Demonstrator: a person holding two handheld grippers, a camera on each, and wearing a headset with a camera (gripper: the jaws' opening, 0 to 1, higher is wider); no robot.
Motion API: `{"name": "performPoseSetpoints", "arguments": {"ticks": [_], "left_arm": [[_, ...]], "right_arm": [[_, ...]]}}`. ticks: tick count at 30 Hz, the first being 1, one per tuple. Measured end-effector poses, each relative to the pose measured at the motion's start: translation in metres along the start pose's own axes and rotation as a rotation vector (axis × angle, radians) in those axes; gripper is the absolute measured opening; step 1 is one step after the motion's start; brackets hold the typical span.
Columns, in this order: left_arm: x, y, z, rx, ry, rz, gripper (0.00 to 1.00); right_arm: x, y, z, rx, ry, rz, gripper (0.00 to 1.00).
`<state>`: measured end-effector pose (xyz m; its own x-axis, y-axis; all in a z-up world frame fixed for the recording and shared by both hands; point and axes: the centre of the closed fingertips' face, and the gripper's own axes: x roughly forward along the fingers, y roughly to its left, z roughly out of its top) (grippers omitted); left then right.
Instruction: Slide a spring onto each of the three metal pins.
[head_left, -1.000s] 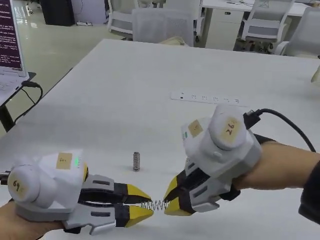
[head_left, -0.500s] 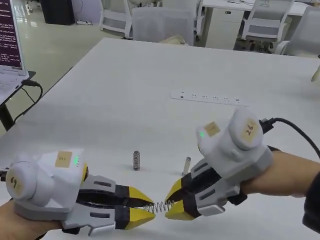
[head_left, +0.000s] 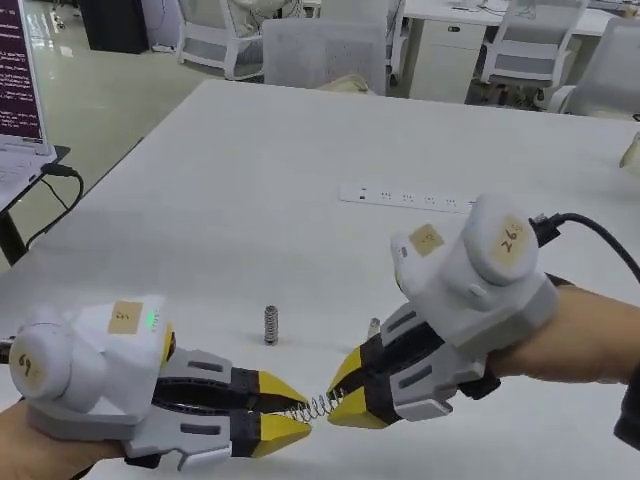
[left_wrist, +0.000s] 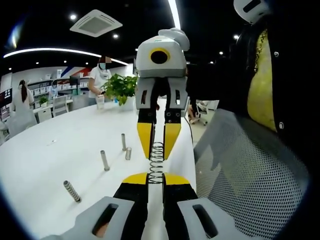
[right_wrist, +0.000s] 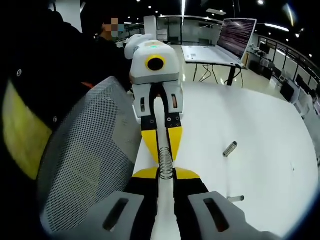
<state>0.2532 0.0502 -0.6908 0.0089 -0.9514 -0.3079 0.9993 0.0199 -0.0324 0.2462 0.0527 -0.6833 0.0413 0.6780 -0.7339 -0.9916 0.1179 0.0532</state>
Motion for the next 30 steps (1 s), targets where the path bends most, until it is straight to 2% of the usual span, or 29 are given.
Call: {"name": "performPoseSetpoints", "arguments": {"ticks": [6, 11, 19, 24, 30], "left_arm": [[0.002, -0.002, 0.001, 0.006, 0.009, -0.007, 0.02], [0.003, -0.002, 0.002, 0.006, 0.009, -0.011, 0.02], [0.007, 0.0, 0.001, 0.009, 0.016, -0.016, 0.02], [0.013, 0.0, -0.001, 0.024, 0.034, -0.03, 0.03], [0.012, 0.002, 0.0, 0.014, 0.025, -0.022, 0.03]], "right_arm": [[-0.002, 0.001, 0.016, -0.027, -0.007, 0.001, 0.08], [-0.002, 0.001, 0.02, -0.043, 0.007, 0.002, 0.08], [0.001, 0.0, 0.022, -0.049, 0.019, 0.001, 0.08], [0.002, 0.001, 0.021, -0.047, 0.022, 0.004, 0.07], [0.001, -0.002, 0.022, -0.045, 0.02, 0.003, 0.07]]}}
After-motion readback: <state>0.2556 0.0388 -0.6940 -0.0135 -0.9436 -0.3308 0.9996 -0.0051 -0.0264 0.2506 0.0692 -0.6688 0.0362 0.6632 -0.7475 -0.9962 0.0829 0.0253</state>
